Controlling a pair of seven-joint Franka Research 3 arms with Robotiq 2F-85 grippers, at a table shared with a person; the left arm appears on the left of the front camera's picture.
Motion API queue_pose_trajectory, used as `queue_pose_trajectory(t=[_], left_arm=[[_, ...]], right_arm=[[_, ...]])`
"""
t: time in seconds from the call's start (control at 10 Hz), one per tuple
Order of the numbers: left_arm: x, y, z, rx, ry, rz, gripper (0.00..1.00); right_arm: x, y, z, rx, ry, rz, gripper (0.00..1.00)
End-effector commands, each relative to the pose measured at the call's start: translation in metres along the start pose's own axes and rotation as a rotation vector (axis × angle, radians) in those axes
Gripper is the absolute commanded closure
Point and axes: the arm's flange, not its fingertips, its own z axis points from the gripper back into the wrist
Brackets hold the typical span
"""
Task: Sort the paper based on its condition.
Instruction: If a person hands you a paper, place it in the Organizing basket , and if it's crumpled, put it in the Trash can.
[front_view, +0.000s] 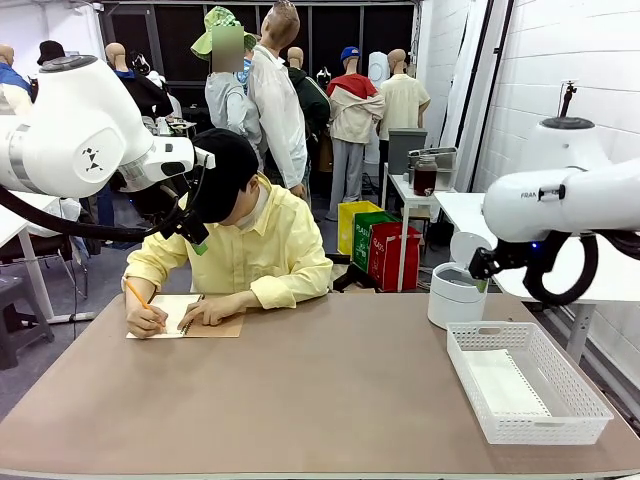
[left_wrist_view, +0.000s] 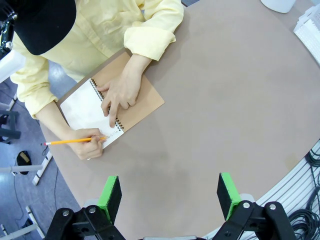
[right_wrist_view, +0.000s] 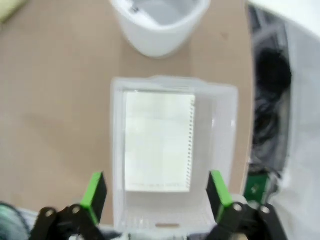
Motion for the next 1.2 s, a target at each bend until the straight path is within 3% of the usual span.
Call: queue_pose_trajectory(t=[0.0,0.4,0.5,0.6,0.8,1.1], left_arm=[[0.000,0.002,0.002,0.002,-0.003,-0.001,0.00],[0.000,0.002,0.002,0.002,-0.003,-0.001,0.00],[0.000,0.002,0.002,0.002,-0.003,-0.001,0.00],[0.000,0.002,0.002,0.002,-0.003,-0.001,0.00],[0.000,0.002,0.002,0.002,-0.003,-0.001,0.00],[0.000,0.002,0.002,0.002,-0.003,-0.001,0.00]], right_arm=[[-0.003,0.012,0.015,0.142,-0.035,0.205,0.00],[-0.008,0.043,0.030,0.278,-0.152,0.430,0.00],[-0.010,0.046,0.031,0.276,-0.199,0.442,0.00],[-0.004,0.049,0.037,0.214,-0.121,0.374,0.00],[-0.004,0.049,0.037,0.214,-0.121,0.374,0.00],[-0.012,0.065,0.051,0.340,-0.256,0.523,0.00]])
